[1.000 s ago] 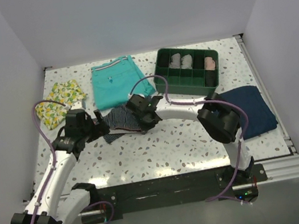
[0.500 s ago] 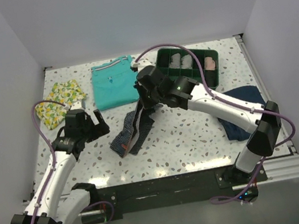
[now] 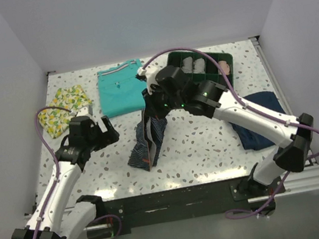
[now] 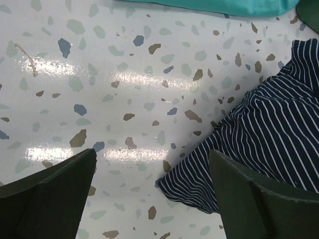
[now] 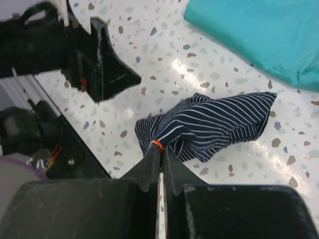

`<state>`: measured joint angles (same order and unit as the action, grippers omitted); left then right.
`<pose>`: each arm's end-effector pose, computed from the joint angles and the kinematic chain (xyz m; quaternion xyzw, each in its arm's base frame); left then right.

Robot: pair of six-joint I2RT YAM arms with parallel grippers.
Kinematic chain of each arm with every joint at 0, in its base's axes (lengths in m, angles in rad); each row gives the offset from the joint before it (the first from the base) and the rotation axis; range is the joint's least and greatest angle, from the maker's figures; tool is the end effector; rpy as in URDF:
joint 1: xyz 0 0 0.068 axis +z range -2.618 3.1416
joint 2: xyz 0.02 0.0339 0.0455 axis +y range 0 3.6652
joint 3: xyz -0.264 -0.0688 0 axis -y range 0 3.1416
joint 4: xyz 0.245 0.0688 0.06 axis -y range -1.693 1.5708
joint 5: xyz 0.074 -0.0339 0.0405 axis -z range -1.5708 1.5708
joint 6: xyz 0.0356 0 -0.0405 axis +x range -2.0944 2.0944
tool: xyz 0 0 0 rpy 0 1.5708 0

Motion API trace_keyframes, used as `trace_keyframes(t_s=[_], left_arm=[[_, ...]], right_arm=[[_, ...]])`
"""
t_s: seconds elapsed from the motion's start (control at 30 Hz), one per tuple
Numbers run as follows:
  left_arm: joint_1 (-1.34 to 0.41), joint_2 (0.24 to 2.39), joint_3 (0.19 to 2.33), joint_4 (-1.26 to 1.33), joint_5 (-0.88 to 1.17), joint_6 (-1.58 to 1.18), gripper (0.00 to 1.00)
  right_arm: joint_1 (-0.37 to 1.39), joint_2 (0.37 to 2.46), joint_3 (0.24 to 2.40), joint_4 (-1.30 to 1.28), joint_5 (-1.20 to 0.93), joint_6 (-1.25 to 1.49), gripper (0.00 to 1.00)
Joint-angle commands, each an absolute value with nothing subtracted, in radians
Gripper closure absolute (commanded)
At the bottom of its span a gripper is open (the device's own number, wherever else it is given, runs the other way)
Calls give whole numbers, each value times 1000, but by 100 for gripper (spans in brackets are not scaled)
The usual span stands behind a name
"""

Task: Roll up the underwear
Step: Move the underwear to the center of the board.

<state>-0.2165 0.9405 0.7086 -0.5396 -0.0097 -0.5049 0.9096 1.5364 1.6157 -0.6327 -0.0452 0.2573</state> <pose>0.1907 -0.0416 0.2524 -0.1342 0.9114 -0.1331 0.3656 0.2097 0.2722 0.3990 -0.2902 0.8236 0.2847 0.3955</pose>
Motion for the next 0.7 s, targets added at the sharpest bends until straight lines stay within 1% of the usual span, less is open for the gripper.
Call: trace_keyframes(t_s=[0.0, 0.07, 0.13, 0.17, 0.27, 0.33, 0.43, 0.47, 0.53, 0.57, 0.63, 0.67], left_arm=[[-219, 928, 704, -479, 51, -497, 0], [-219, 933, 701, -466, 74, -495, 0], [-219, 940, 701, -456, 101, -494, 0], [-219, 943, 700, -445, 112, -494, 0], [-221, 948, 699, -417, 162, -489, 0], [-219, 946, 704, -400, 204, -482, 0], [-225, 957, 721, -403, 206, -480, 0], [-227, 960, 726, -405, 203, -476, 0], [-236, 977, 738, -405, 199, -472, 0], [-241, 982, 741, -406, 198, -469, 0], [-253, 994, 744, -410, 190, -466, 0], [-256, 997, 742, -411, 189, -465, 0]], right_arm=[[902, 1425, 1476, -609, -2, 193, 100], [840, 1428, 1371, -627, 75, 225, 100], [780, 1445, 1313, -643, 112, 290, 100], [719, 1469, 1261, -635, 136, 305, 100], [625, 1520, 1218, -624, 198, 366, 100], [580, 1551, 1238, -629, 218, 397, 100], [566, 1583, 1265, -618, 230, 417, 100], [565, 1589, 1285, -609, 235, 434, 91], [560, 1604, 1308, -624, 244, 452, 87], [560, 1609, 1330, -633, 241, 465, 75], [560, 1614, 1347, -685, 229, 483, 59], [561, 1606, 1339, -687, 212, 515, 44]])
